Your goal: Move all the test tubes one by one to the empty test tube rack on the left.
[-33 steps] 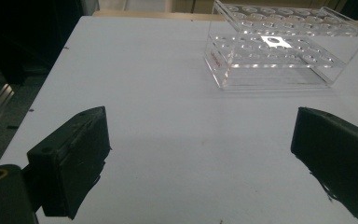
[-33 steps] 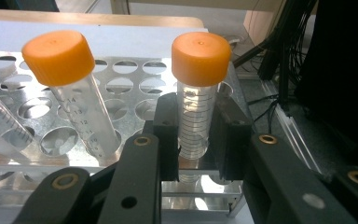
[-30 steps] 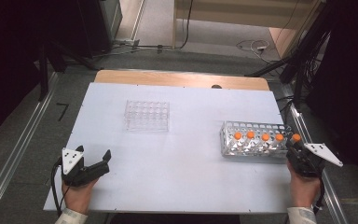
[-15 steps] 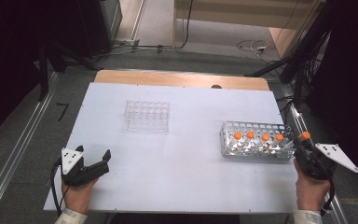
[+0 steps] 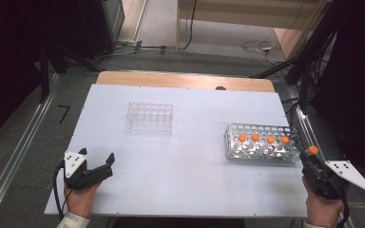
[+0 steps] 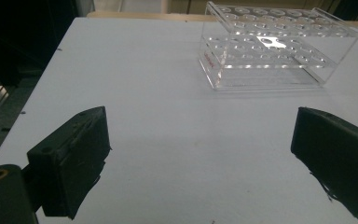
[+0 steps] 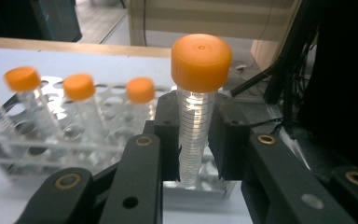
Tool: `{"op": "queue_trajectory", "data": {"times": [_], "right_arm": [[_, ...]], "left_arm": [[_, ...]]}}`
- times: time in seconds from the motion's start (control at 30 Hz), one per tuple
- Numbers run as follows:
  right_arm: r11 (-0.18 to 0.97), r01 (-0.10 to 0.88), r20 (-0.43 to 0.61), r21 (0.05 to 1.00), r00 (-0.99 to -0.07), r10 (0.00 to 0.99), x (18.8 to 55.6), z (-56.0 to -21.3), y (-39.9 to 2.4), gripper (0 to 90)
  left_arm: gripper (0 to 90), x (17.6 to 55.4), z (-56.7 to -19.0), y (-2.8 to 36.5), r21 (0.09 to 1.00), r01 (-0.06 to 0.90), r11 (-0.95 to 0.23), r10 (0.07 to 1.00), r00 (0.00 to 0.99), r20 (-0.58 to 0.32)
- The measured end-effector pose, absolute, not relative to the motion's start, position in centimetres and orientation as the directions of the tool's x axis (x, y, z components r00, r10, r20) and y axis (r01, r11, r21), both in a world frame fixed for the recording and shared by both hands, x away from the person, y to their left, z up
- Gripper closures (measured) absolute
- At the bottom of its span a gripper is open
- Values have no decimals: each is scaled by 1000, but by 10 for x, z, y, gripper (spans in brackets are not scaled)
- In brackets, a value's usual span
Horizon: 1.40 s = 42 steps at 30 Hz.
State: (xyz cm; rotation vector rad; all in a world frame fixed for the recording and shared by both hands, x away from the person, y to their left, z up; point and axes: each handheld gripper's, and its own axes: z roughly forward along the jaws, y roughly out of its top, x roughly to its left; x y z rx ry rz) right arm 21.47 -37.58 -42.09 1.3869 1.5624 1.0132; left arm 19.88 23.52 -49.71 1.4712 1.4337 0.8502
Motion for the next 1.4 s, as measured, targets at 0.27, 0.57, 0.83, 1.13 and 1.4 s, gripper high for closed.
{"op": "queue_trajectory", "data": {"times": [0.27, 0.57, 0.83, 1.13, 1.4], "right_arm": [[113, 382, -60, 917, -149, 987, 202, -430, -362, 719], [178, 400, -63, 899, -285, 956, 205, -440, -325, 719], [203, 413, -39, 888, -371, 928, 213, -447, -301, 719], [268, 400, -66, 877, -452, 890, 221, -449, -266, 719], [306, 379, -65, 873, -531, 845, 233, -450, -228, 719]], "left_arm": [[55, 198, -496, 231, 923, 381, 52, 987, 121, -105], [58, 197, -494, 220, 927, 373, 31, 982, 162, -98], [68, 199, -493, 208, 924, 381, 12, 974, 204, -97], [83, 200, -486, 186, 931, 364, -11, 956, 277, -97], [99, 201, -481, 172, 936, 350, -31, 943, 320, -88]]}}
